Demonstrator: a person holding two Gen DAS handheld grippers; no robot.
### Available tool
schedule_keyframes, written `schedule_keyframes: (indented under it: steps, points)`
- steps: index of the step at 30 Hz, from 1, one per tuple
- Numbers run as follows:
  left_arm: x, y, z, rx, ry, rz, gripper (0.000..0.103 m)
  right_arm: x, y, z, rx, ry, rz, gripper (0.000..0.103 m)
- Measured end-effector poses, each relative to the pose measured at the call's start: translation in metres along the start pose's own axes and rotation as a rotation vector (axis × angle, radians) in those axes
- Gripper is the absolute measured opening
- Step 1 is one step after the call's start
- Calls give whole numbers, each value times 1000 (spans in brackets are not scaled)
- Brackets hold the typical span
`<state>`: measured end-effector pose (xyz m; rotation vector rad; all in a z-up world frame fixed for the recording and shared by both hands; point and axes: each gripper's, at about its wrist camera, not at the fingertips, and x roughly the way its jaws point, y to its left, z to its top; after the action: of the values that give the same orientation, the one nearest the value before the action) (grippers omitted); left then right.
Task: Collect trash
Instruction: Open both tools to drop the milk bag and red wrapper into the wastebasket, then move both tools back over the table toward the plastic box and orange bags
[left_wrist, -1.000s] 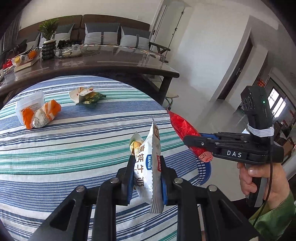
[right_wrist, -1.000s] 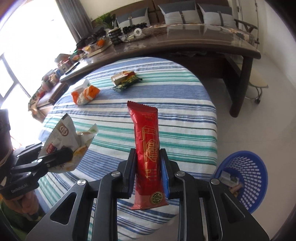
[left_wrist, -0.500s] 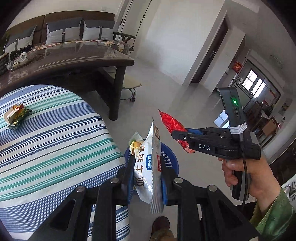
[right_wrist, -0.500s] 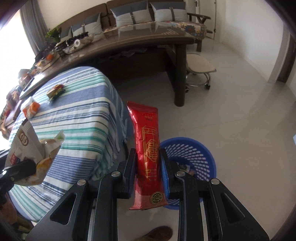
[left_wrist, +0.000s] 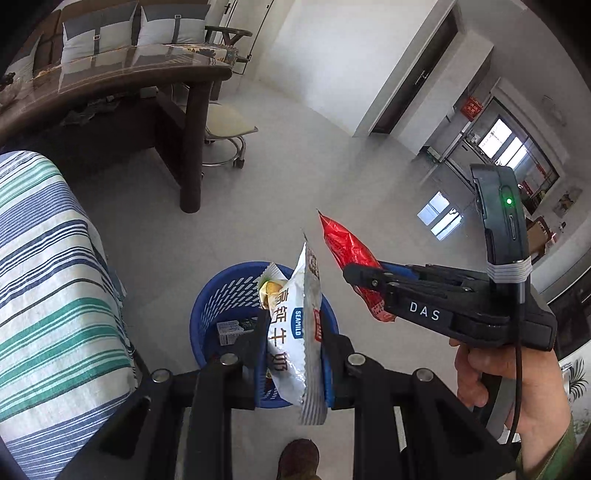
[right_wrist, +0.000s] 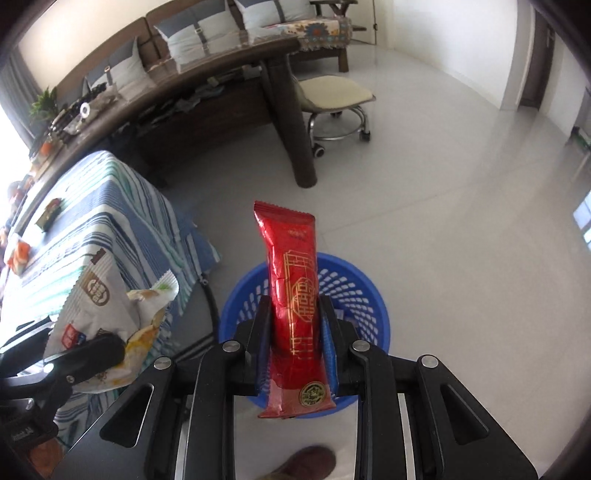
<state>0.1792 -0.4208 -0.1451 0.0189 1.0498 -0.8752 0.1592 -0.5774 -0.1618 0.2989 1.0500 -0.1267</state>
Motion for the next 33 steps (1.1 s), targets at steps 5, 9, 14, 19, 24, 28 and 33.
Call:
schedule_keyframes:
  steps: [5,9,14,19,24,28,33]
  points:
    - [23,2,4,2,29,12,23,11,-20,0,63,25,26,24]
    - [43,2,5,6,51,19,23,16,-27,0,96,33,55,24]
    - [70,0,7,18,74,6,37,24,-33,-1,111,49,59,33]
    - [65,-3,12,29,41,24,47,15,-44,1,160,12,15,56]
    - [11,-13,13,76,-28,46,48,-26,-37,10,139,-123,-47,79]
    - [-47,-11,-4,94,-75,66,59,-64,-12,16,84,-252,-147,101]
    - [-106,17,-53,56,-84,104,65,-90,34,16,-11,-334,-146,101]
